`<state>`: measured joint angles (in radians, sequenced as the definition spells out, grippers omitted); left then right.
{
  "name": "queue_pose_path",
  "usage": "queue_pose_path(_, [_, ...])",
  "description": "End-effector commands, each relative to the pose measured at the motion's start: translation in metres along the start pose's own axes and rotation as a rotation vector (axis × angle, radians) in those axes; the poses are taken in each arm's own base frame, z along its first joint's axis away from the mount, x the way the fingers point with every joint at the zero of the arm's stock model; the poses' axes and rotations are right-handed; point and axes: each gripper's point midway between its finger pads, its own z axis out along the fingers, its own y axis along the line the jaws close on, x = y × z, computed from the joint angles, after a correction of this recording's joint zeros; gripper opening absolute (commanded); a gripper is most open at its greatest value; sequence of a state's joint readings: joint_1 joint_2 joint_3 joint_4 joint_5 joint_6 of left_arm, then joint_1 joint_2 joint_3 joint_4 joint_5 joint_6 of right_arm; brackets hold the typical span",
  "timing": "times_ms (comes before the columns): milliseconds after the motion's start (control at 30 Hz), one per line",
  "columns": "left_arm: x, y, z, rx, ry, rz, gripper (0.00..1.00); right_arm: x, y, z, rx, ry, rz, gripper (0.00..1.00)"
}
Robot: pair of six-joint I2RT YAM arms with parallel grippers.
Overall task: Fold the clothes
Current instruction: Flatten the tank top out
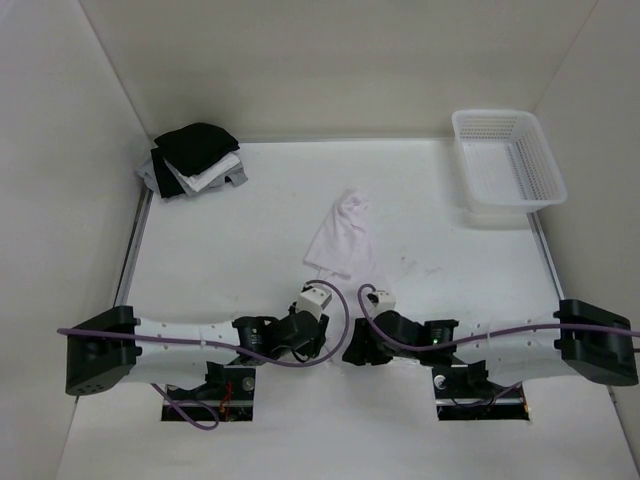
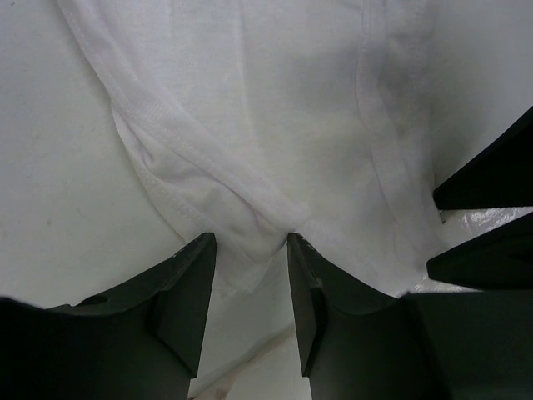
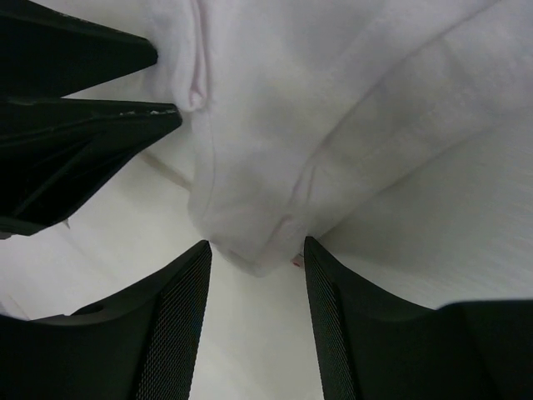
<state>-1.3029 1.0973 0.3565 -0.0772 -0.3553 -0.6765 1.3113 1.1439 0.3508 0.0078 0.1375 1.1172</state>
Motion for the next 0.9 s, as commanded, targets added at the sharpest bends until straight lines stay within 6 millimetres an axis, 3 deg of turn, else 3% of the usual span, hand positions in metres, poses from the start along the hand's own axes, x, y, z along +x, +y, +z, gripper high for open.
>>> queue_pose_path(0, [-0.013,-0.012,0.000,0.027,-0.025,0.010,0.38,0.007,0.017,0.007,-0.046,0.043,-0.003,0.53])
queue_pose_path(67, [-0.012,-0.012,0.001,0.024,-0.022,0.016,0.31,0.009,0.020,0.010,-0.052,0.053,-0.006,0.46])
queue_pose_path(167, [-0.016,-0.009,0.000,0.014,-0.030,-0.009,0.09,0.004,0.022,0.009,-0.054,0.028,-0.005,0.23])
queue_pose_path(267, [-0.029,-0.007,-0.005,0.019,-0.072,-0.055,0.03,-0.009,0.028,0.001,-0.082,-0.035,-0.004,0.11])
queue_pose_path(433, [-0.085,0.002,-0.034,0.059,-0.246,-0.211,0.00,-0.042,0.039,-0.033,-0.130,-0.176,-0.011,0.03])
queue_pose_path(500, [-0.123,0.004,-0.061,0.092,-0.364,-0.281,0.00,-0.057,0.044,-0.049,-0.136,-0.224,-0.026,0.03])
queue_pose_path(567, [-0.162,0.006,-0.094,0.124,-0.491,-0.329,0.00,-0.084,0.056,-0.081,-0.144,-0.312,-0.065,0.03])
queue_pose_path(633, [-0.206,0.009,-0.138,0.160,-0.650,-0.366,0.00,-0.105,0.070,-0.109,-0.159,-0.383,-0.102,0.02])
queue_pose_path(667, [-0.222,0.012,-0.155,0.166,-0.707,-0.376,0.00,-0.121,0.080,-0.132,-0.168,-0.441,-0.133,0.02])
queue_pose_path(733, [-0.271,0.021,-0.217,0.169,-0.903,-0.388,0.00,-0.158,0.108,-0.190,-0.208,-0.572,-0.176,0.01])
queue_pose_path(800, [-0.302,0.022,-0.262,0.183,-1.035,-0.383,0.00,-0.185,0.135,-0.243,-0.255,-0.679,-0.232,0.01])
queue_pose_path(833, [-0.326,0.019,-0.301,0.203,-1.131,-0.373,0.00,-0.203,0.150,-0.276,-0.270,-0.747,-0.254,0.00])
queue_pose_path(867, [-0.341,0.017,-0.326,0.219,-1.192,-0.366,0.00,-0.215,0.162,-0.301,-0.286,-0.792,-0.272,0.00])
